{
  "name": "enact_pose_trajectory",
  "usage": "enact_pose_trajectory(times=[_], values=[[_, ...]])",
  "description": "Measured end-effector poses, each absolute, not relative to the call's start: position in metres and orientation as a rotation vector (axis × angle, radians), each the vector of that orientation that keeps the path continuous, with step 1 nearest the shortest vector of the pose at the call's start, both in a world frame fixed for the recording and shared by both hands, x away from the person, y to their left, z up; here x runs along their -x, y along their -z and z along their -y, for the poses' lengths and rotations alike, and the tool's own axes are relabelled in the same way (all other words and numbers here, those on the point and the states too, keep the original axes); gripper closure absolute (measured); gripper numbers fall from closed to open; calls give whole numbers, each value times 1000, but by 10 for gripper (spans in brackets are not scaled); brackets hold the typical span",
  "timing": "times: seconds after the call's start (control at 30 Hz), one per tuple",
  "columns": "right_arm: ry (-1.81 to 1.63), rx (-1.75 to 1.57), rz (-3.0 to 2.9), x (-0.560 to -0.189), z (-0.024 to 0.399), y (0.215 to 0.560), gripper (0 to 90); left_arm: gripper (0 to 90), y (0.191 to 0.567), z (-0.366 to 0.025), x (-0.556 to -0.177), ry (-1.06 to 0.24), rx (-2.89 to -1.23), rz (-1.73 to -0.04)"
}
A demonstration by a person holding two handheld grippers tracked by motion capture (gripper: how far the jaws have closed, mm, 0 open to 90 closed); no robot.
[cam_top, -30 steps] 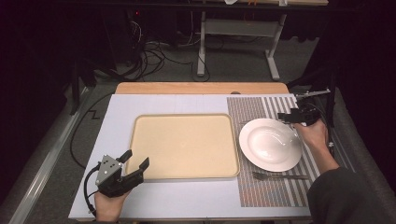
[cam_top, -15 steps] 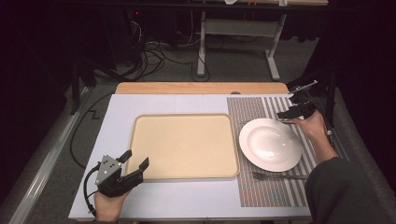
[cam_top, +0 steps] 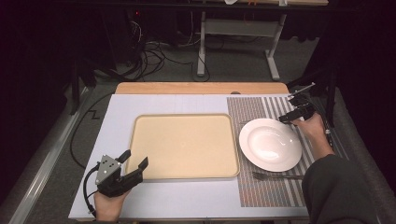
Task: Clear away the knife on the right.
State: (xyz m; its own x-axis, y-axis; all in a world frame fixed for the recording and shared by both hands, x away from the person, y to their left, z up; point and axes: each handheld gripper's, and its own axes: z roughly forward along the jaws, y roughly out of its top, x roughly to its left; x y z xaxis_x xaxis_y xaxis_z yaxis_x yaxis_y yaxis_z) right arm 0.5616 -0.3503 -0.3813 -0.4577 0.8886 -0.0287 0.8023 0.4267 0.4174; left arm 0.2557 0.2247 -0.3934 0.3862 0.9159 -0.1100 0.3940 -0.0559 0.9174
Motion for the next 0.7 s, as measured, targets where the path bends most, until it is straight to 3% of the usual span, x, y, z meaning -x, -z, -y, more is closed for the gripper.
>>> enact_pose_trajectory(times=[0.7], values=[[-475, -1433, -2461, -563, 345, 391, 460, 331, 394, -225, -255, -648, -1641, -1186]])
